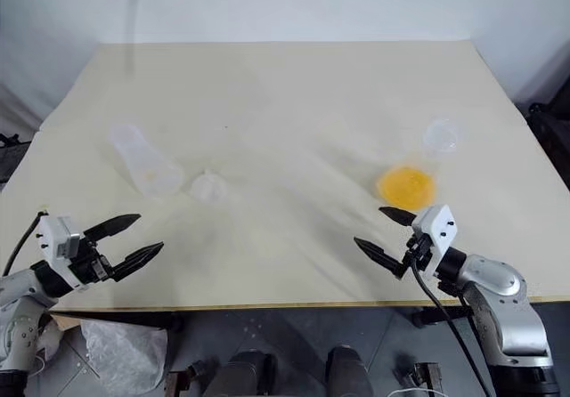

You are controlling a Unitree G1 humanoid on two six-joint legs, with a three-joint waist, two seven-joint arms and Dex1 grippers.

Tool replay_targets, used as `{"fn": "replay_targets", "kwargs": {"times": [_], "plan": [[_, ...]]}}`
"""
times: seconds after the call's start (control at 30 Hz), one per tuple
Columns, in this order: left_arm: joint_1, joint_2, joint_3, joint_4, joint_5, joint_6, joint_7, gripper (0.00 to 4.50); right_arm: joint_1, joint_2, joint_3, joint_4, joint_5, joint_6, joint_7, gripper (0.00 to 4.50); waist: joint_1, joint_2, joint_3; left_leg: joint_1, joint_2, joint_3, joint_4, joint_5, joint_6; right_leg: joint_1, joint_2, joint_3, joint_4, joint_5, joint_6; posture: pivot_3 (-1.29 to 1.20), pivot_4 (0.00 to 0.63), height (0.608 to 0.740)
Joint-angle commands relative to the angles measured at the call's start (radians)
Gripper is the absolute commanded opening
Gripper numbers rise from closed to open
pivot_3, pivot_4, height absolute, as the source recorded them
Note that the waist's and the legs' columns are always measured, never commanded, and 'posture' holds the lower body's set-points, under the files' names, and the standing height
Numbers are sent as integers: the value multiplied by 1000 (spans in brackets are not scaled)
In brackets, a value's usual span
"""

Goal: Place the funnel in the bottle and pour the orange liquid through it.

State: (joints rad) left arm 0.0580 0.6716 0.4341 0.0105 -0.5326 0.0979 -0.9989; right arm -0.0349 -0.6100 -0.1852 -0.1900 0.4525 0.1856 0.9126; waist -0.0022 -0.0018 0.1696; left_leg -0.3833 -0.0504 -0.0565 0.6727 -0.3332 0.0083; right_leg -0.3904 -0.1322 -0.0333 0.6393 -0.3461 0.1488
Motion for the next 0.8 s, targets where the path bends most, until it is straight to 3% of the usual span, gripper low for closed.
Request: {"fn": "replay_targets", "kwargs": {"times": [0.03,0.23,0.57,0.8], "plan": [[14,15,38,-37,-24,1,0,4500,-19,3,-4,1,6,-31,10,4479,0,0,0,0,0,0,0,0,0,0,0,0,0,0,0,0,150,740],[3,16,45,-92,-3,116,160,4500,-56,4,12,15,12,-28,18,4479,1,0,0,0,0,0,0,0,0,0,0,0,0,0,0,0,150,740],[193,-9,309,-182,-106,161,210,4500,-203,12,67,91,4,-29,69,4479,-11,0,0,0,2,0,-2,0,-1,0,0,-1,1,0,0,0,150,740],[176,0,353,-126,-126,145,210,4500,-275,22,110,66,36,2,115,4479,7,0,0,0,1,-1,0,0,0,1,0,0,-3,0,0,0,150,740]]}}
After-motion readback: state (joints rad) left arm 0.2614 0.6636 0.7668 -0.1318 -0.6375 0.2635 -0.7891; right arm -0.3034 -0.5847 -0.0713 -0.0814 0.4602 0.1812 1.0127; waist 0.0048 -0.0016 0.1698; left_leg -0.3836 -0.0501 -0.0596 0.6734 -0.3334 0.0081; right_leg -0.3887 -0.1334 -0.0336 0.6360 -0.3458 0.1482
